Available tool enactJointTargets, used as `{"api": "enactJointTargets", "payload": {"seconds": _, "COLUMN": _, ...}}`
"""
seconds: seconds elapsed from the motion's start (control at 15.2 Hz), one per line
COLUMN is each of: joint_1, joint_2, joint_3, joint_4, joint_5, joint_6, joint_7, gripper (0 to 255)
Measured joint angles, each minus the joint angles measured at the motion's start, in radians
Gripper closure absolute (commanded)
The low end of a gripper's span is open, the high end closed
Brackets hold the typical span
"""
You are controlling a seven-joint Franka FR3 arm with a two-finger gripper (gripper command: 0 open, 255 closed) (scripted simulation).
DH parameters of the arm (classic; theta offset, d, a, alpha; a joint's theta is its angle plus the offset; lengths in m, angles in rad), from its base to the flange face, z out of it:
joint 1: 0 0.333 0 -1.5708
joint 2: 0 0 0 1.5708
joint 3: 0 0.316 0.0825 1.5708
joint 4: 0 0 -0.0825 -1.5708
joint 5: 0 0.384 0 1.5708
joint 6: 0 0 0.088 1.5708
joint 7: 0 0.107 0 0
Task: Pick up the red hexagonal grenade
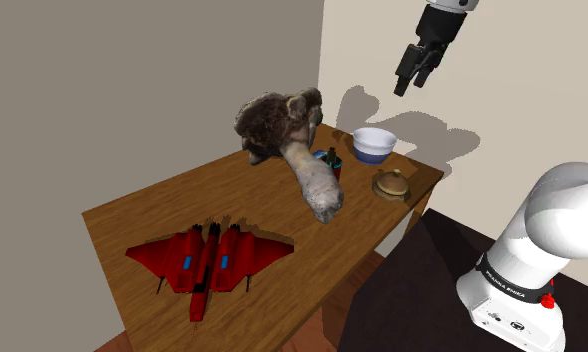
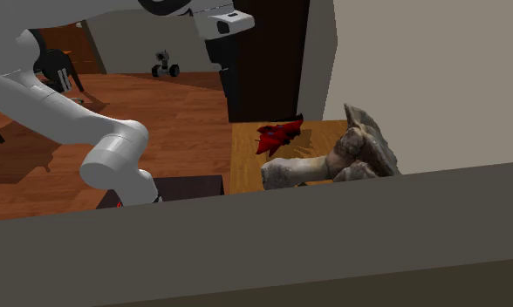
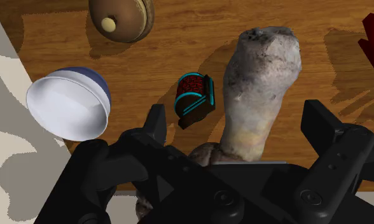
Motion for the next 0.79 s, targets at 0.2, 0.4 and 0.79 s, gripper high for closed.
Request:
{"api": "enactJointTargets", "payload": {"seconds": 0.2, "joint_1": -0.010, "joint_2": 0.042, "joint_3": 0.007, "joint_4": 0.006, "joint_5": 0.003, "joint_6": 0.028, "joint_7": 0.025, "gripper": 0}}
{"api": "enactJointTargets", "payload": {"seconds": 0.4, "joint_1": -0.032, "joint_2": 0.133, "joint_3": 0.019, "joint_4": 0.007, "joint_5": 0.008, "joint_6": 0.096, "joint_7": 0.080, "gripper": 0}}
{"api": "enactJointTargets", "payload": {"seconds": 0.79, "joint_1": -0.076, "joint_2": 0.338, "joint_3": 0.043, "joint_4": 0.042, "joint_5": 0.013, "joint_6": 0.226, "joint_7": 0.203, "gripper": 0}}
